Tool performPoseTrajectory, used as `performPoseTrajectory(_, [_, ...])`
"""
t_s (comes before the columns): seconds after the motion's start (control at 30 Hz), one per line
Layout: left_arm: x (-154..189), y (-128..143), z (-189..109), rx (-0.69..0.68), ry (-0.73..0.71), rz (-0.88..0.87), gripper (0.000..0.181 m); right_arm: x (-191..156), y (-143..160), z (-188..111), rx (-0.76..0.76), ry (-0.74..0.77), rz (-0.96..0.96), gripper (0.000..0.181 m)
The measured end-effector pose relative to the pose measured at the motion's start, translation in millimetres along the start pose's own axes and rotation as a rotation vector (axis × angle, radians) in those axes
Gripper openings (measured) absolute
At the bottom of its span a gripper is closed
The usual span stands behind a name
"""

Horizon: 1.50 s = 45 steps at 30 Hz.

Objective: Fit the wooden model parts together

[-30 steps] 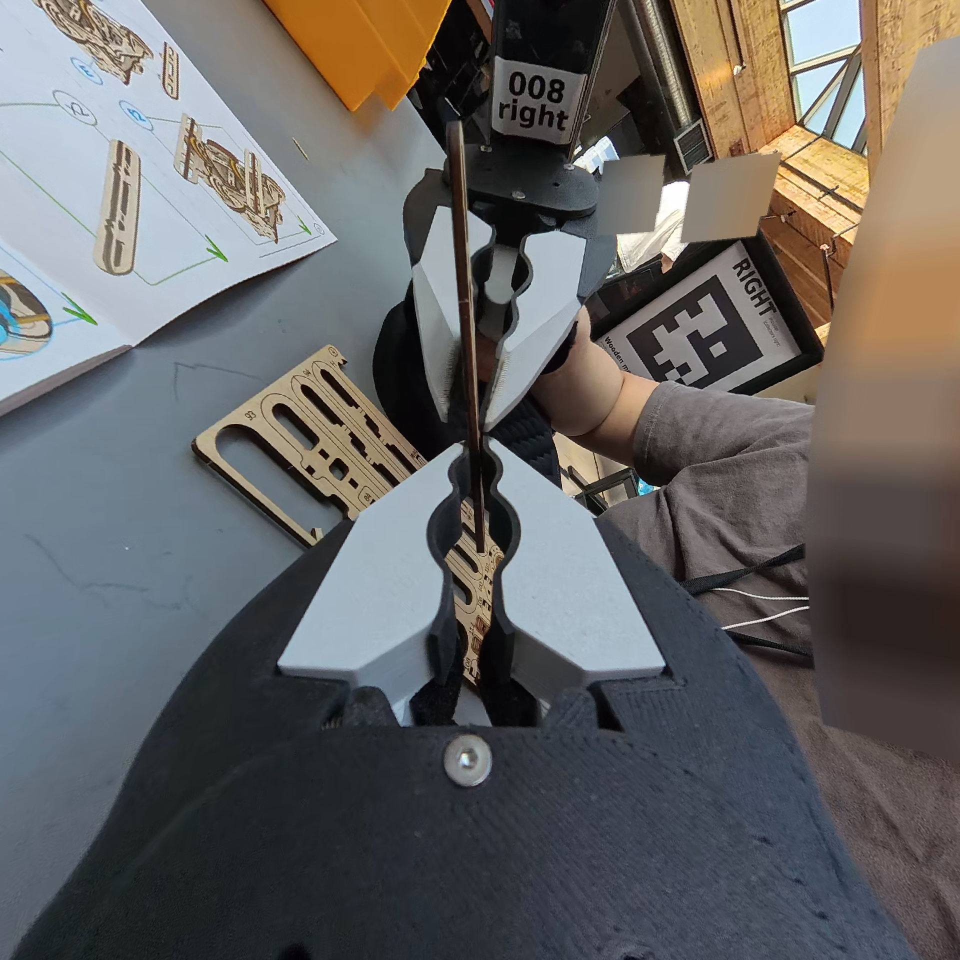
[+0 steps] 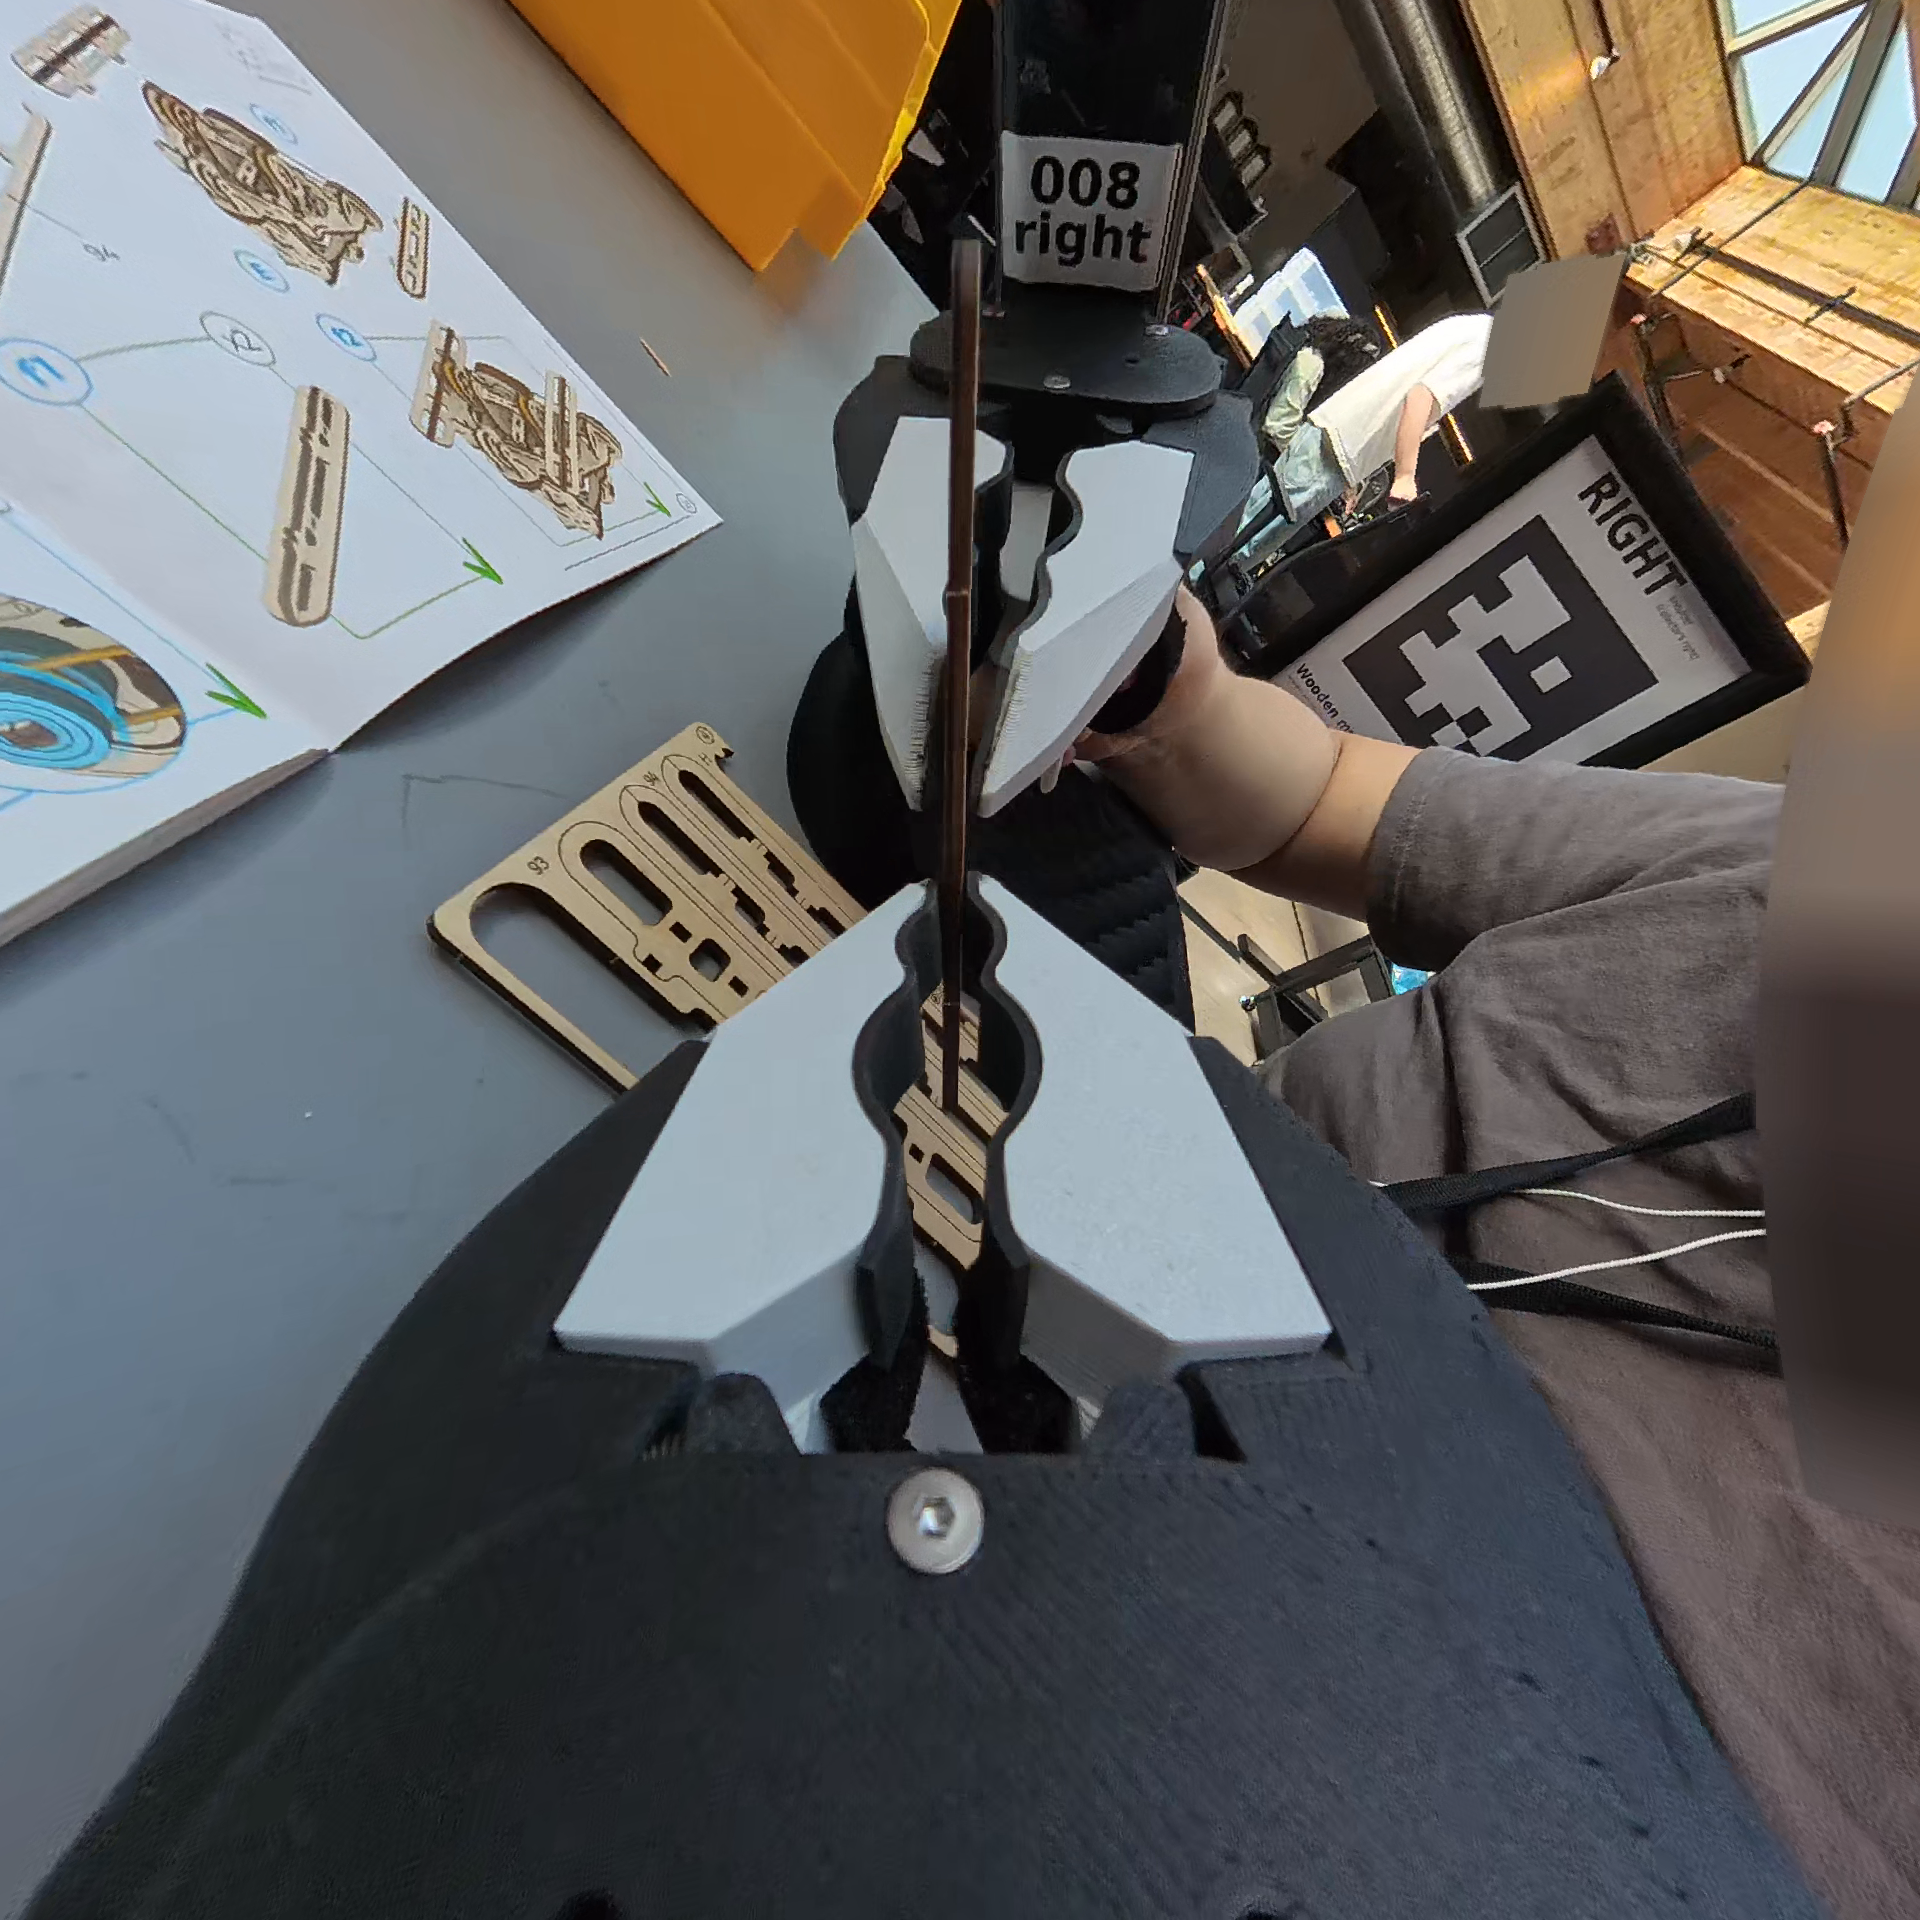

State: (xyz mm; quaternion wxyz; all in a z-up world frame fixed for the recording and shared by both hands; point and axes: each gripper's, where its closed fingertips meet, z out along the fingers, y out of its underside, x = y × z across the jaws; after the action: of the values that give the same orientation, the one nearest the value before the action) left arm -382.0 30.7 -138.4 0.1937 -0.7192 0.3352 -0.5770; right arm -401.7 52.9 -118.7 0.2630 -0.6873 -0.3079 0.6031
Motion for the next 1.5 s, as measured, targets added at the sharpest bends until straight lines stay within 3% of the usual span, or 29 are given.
performPoseTrajectory(0.43, [1.5, -8.1, 3.2, 0.065, 0.009, -0.001, 0.000, 5.7, -14.9, -7.6, 0.101, 0.002, 0.063, 0.008])
performPoseTrajectory(0.63, [1.3, -4.3, 7.6, 0.045, 0.010, 0.008, 0.001, 0.9, -16.6, -8.8, 0.102, -0.031, 0.047, 0.001])
performPoseTrajectory(0.67, [1.8, -4.4, 6.8, 0.044, 0.013, 0.011, 0.003, 0.7, -15.8, -8.8, 0.094, -0.029, 0.042, 0.000])
performPoseTrajectory(0.73, [5.8, -10.5, 0.8, 0.062, 0.036, 0.022, 0.032, -0.9, -12.0, -7.0, 0.066, -0.034, 0.039, 0.000])
performPoseTrajectory(0.77, [6.8, -16.4, -4.1, 0.088, 0.042, 0.024, 0.034, -2.6, -7.8, -4.6, 0.035, -0.041, 0.037, 0.000])
performPoseTrajectory(0.97, [6.2, -26.1, -17.2, 0.140, 0.060, 0.035, 0.000, -5.1, 12.7, 8.7, -0.107, -0.009, -0.036, 0.000])
performPoseTrajectory(1.1, [3.7, -28.1, -17.6, 0.155, 0.030, 0.031, 0.000, -4.6, 13.1, 9.3, -0.110, -0.016, -0.017, 0.004])
performPoseTrajectory(1.13, [4.6, -30.6, -18.8, 0.173, 0.033, 0.025, 0.000, -2.5, 11.8, 8.9, -0.103, -0.006, -0.005, 0.012])
performPoseTrajectory(1.3, [2.8, -33.3, -19.8, 0.196, 0.010, 0.028, 0.000, -3.2, 12.2, 9.6, -0.107, -0.006, -0.013, 0.002])
performPoseTrajectory(1.5, [1.3, -34.5, -18.7, 0.209, -0.007, 0.037, 0.000, -1.6, 8.8, 8.0, -0.086, -0.022, 0.035, 0.002])
